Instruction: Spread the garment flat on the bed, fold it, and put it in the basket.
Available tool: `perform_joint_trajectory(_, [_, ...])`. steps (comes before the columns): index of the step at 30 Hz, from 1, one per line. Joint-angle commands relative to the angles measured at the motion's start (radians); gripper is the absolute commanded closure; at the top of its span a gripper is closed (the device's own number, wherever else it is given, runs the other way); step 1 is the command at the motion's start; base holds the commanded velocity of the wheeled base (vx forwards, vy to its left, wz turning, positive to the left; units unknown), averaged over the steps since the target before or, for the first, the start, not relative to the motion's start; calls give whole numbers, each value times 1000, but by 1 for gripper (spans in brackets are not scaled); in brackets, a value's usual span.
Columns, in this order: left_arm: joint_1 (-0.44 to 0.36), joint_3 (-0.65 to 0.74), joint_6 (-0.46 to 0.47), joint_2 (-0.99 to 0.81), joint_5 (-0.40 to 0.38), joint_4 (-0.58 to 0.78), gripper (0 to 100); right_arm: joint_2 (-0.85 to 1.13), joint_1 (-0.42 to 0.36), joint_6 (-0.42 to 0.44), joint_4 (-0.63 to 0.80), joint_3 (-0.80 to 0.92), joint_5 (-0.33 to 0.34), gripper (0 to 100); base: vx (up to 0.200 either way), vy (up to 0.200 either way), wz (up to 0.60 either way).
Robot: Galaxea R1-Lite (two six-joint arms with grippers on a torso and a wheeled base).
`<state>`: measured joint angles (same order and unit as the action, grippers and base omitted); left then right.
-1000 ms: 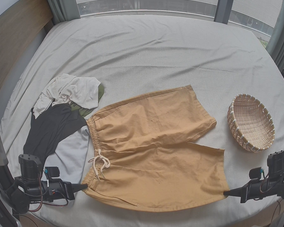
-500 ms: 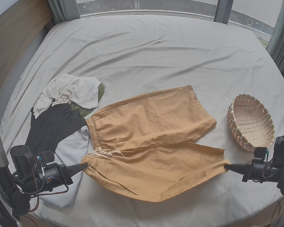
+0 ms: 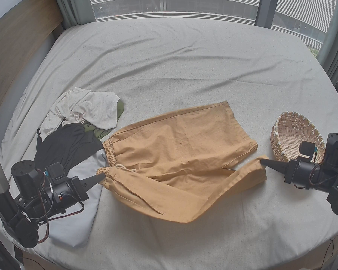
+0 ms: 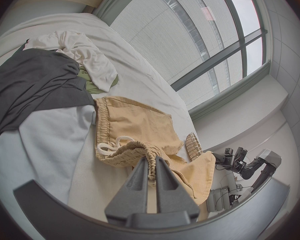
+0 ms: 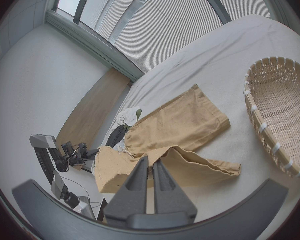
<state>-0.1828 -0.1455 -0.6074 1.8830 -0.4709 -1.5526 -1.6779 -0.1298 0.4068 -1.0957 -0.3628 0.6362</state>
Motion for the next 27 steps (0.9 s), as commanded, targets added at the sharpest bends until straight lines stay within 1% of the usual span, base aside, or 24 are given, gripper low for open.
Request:
perform_joint_trajectory(1, [-4, -22, -3, 2, 9, -1, 100, -3, 32, 18, -1, -48, -1, 100, 0, 0, 0])
perform_joint_trajectory(7, [5, -42, -6, 5, 17, -1, 100, -19, 56, 21, -1, -88, -1, 100, 0, 0, 0])
perform_joint_trajectory(8, [8, -49, -12, 2, 34, -1, 100, -28, 64, 21, 0, -102, -1, 100, 0, 0, 0])
perform_joint_trajectory(11, [16, -57, -25, -7, 52, -1, 100, -60, 75, 23, -1, -140, -1, 100, 0, 0, 0])
perform_joint_trajectory(17, [16, -62, -26, -4, 57, 2, 100, -94, 76, 24, -1, -212, -26, 100, 0, 0, 0])
perform_joint_trajectory(22, [12, -60, -26, 5, 63, 3, 100, -111, 75, 26, 2, -271, -27, 100, 0, 0, 0])
perform_joint_trajectory(27, [16, -74, -26, 8, 78, 3, 100, -123, 75, 29, 85, -374, -29, 100, 0, 0, 0])
